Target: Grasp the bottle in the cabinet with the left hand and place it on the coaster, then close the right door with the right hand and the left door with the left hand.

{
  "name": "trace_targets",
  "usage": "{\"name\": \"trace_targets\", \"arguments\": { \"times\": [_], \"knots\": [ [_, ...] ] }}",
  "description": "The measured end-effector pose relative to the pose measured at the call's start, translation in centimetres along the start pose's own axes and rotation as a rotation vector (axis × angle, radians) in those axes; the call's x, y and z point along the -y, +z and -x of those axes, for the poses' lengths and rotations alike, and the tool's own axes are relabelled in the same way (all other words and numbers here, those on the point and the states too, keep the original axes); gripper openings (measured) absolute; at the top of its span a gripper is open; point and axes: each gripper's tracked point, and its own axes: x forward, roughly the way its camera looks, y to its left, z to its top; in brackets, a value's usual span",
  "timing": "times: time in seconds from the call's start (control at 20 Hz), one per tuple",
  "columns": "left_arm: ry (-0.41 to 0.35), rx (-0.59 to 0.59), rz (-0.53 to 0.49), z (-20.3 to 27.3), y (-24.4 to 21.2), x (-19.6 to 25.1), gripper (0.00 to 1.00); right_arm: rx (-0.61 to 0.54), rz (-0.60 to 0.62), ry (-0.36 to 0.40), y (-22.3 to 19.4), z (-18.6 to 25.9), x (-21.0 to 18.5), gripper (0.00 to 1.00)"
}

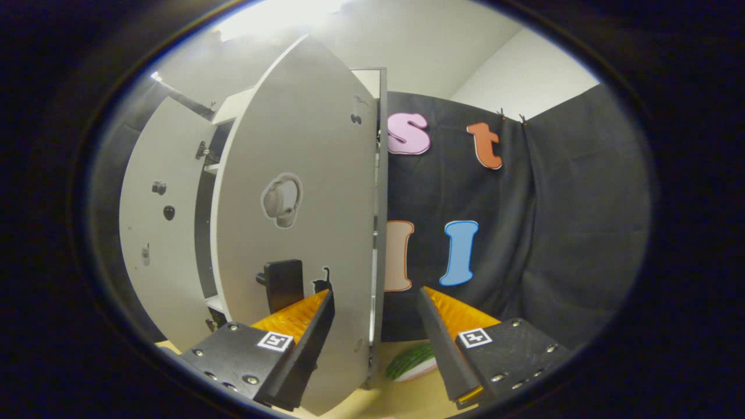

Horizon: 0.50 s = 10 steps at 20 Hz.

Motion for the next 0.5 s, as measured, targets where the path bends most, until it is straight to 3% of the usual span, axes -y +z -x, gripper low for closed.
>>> {"name": "trace_targets", "arguments": {
  "times": [0.15, 0.3, 0.35, 0.5],
  "knots": [
    [0.015, 0.002, -0.003, 0.0, 0.2, -0.9, 0.98, -0.002, -0.001, 0.008, -0.1, -0.4, -1.4, 0.91],
    [0.034, 0.002, -0.009, -0.2, 0.3, -2.2, 0.98, 0.000, -0.010, 0.029, -0.2, -0.9, -2.5, 0.86],
    [0.036, -0.001, -0.009, -0.2, 0.4, -2.4, 0.98, 0.000, -0.015, 0.033, -0.2, -1.0, -2.9, 0.92],
    [0.052, 0.001, -0.009, -0.2, 0.4, -3.3, 0.98, -0.015, -0.014, 0.049, -0.7, -1.3, -4.2, 0.89]
  ]
}}
